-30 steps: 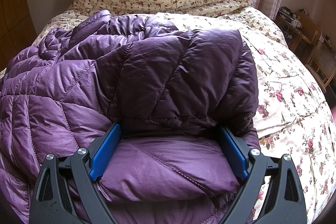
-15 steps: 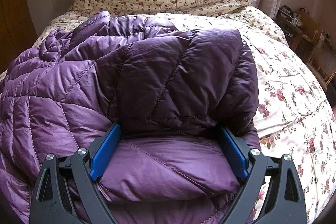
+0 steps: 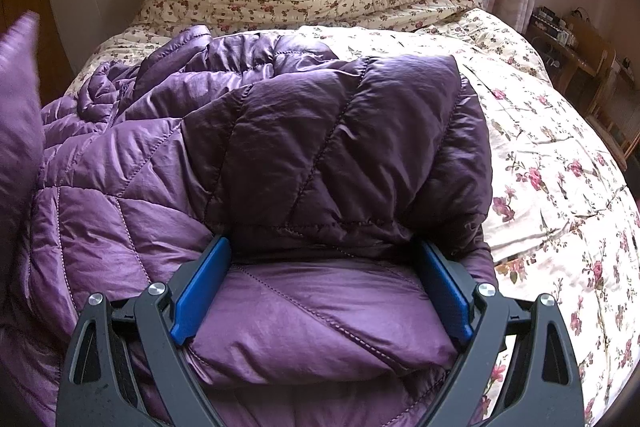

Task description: Fold large clothes

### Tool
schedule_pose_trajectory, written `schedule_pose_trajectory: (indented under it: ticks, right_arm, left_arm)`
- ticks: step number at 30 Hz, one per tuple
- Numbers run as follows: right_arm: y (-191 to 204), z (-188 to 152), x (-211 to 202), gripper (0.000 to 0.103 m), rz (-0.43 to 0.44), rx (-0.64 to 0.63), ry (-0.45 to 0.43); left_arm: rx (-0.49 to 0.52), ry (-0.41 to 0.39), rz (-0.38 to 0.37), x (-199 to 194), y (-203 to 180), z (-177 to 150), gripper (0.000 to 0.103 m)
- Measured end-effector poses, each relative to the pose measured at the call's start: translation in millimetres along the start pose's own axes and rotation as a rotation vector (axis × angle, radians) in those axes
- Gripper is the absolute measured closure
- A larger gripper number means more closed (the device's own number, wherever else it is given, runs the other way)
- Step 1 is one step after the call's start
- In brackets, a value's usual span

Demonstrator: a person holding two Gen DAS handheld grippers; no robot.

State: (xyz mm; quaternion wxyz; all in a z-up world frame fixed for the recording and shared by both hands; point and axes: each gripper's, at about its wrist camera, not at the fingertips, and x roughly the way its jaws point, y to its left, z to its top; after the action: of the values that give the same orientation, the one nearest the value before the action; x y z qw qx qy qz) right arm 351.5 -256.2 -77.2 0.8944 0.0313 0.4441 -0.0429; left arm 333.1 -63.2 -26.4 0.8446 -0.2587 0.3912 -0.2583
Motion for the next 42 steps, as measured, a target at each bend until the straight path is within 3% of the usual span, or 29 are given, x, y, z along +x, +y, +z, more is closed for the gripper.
schedule_pose_trajectory:
  ticks: [1, 8, 15, 17, 20, 24, 27, 31, 34, 35, 36, 38, 40, 42]
  right_arm:
    - [0, 0, 0, 0.011, 0.000, 0.000, 0.000]
    - [3, 0, -1, 0.011, -0.008, -0.004, 0.002]
    - [4, 3, -5, 0.012, -0.023, -0.006, 0.001]
    - [0, 5, -13, 0.018, -0.010, 0.025, -0.014]
    - [-15, 11, -29, 0.025, 0.075, 0.140, -0.044]
    - [-29, 20, -55, 0.028, 0.317, 0.279, -0.081]
    - [-13, 26, -60, 0.028, 0.497, 0.278, -0.051]
    - [24, 27, -55, 0.029, 0.581, 0.232, 0.020]
    - [48, 27, -45, 0.041, 0.571, 0.205, 0.051]
    - [53, 27, -41, 0.052, 0.579, 0.202, 0.066]
    - [60, 26, -38, 0.057, 0.574, 0.194, 0.081]
    - [68, 25, -39, 0.085, 0.549, 0.170, 0.076]
    - [68, 27, -43, 0.095, 0.513, 0.154, 0.055]
    - [61, 26, -47, 0.096, 0.466, 0.136, 0.033]
  left_arm:
    - [0.003, -0.007, 0.001, -2, 2, 0, 0.054]
    - [-0.014, -0.020, 0.027, -20, 21, -7, 0.054]
    - [-0.005, -0.052, 0.135, -55, 47, -19, 0.054]
    - [0.007, -0.062, 0.169, -65, 53, -22, 0.054]
    - [0.017, -0.084, 0.205, -82, 63, -27, 0.054]
    - [0.010, -0.128, 0.215, -103, 71, -29, 0.054]
    - [-0.004, -0.155, 0.225, -116, 77, -29, 0.054]
    - [-0.025, -0.175, 0.247, -127, 87, -29, 0.054]
    - [-0.034, -0.191, 0.260, -136, 93, -27, 0.054]
    - [-0.031, -0.199, 0.265, -139, 94, -27, 0.054]
    - [-0.024, -0.209, 0.272, -143, 94, -26, 0.054]
    - [-0.014, -0.225, 0.277, -148, 93, -23, 0.054]
    - [-0.011, -0.238, 0.285, -152, 96, -20, 0.054]
    - [-0.018, -0.246, 0.300, -154, 101, -16, 0.054]
